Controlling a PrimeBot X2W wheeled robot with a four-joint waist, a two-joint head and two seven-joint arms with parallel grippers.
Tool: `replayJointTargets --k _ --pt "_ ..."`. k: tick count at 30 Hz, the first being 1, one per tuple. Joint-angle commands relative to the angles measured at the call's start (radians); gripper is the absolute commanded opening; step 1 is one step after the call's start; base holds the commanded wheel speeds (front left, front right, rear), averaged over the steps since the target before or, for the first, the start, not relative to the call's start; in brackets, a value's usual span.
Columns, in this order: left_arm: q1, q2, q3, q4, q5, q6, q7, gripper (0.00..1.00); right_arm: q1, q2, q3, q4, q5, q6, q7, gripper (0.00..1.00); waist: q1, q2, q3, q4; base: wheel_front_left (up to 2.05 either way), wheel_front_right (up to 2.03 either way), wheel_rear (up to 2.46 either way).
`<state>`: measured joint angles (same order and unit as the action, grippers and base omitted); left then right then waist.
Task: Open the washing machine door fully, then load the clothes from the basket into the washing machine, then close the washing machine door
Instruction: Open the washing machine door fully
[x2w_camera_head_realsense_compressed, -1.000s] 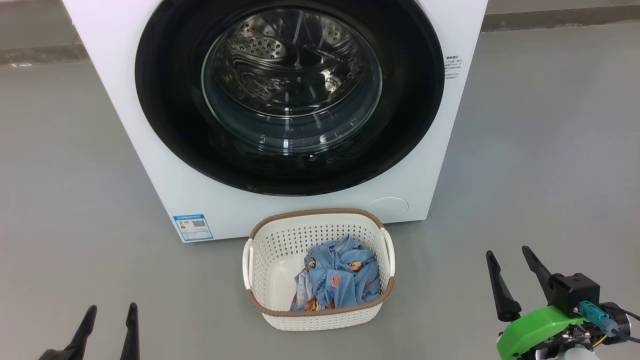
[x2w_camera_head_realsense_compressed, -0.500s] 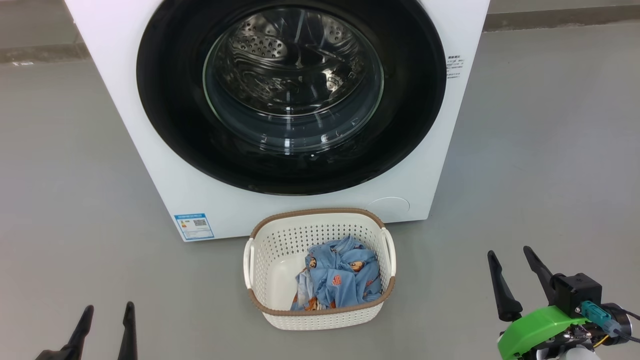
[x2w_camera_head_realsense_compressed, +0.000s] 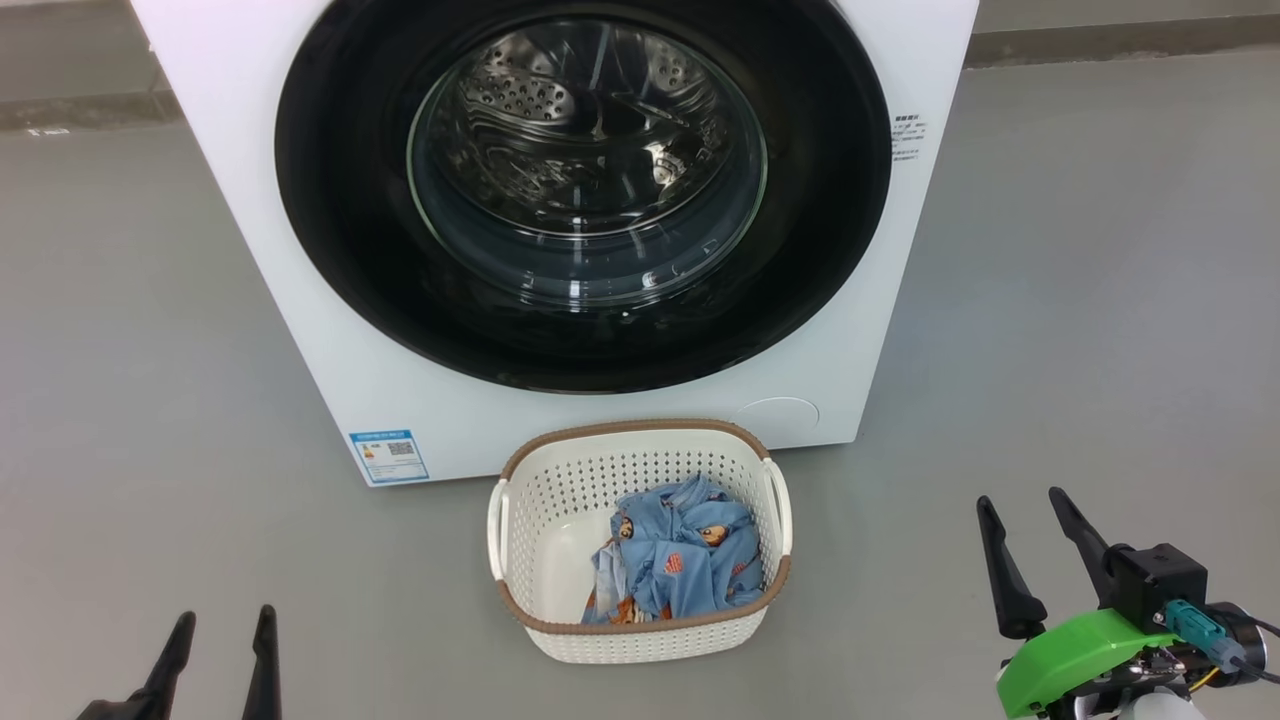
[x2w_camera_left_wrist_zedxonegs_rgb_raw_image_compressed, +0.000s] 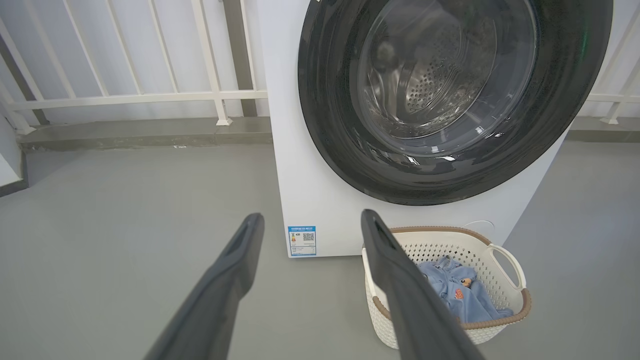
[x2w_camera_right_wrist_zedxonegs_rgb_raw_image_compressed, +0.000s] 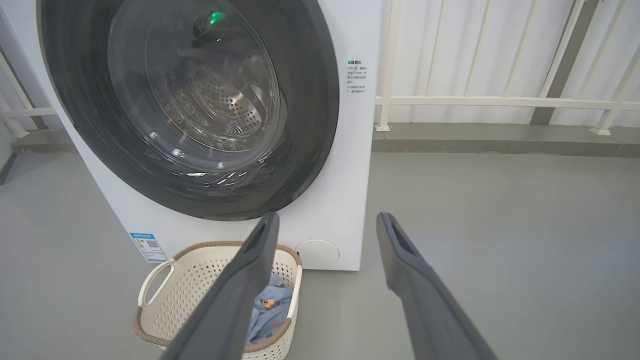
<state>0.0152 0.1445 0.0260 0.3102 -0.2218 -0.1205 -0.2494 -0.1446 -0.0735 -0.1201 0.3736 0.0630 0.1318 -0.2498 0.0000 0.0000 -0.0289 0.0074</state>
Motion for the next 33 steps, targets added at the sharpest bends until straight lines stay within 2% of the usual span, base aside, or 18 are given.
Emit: replayJointTargets --k 1,10,25,33 --pt "-0.041 0.027 0.030 -0.024 0.006 -0.008 -0.012 1.00 -0.026 -0.006 0.019 -0.029 -0.006 -0.001 -0.012 1.00 0.0000 0.0000 -0.001 0.001 0.06 0.06 -0.11" --pt "-0.039 0.027 0.035 -0.023 0.019 -0.009 -0.012 1.00 -0.020 -0.006 0.015 -0.034 -0.007 -0.001 -0.012 1.00 0.0000 0.0000 -0.006 0.001 0.45 0.45 -0.90" --pt "-0.041 0.016 0.054 -0.049 0.004 -0.010 -0.012 1.00 -0.016 -0.005 0.017 -0.040 0.002 -0.001 -0.012 1.00 0.0000 0.0000 -0.001 -0.006 1.13 1.13 -2.27" --pt "-0.043 0.021 0.045 -0.051 0.000 -0.010 -0.012 1.00 -0.017 -0.003 0.014 -0.045 -0.004 -0.001 -0.012 1.00 0.0000 0.0000 0.005 -0.005 0.69 0.69 -1.38"
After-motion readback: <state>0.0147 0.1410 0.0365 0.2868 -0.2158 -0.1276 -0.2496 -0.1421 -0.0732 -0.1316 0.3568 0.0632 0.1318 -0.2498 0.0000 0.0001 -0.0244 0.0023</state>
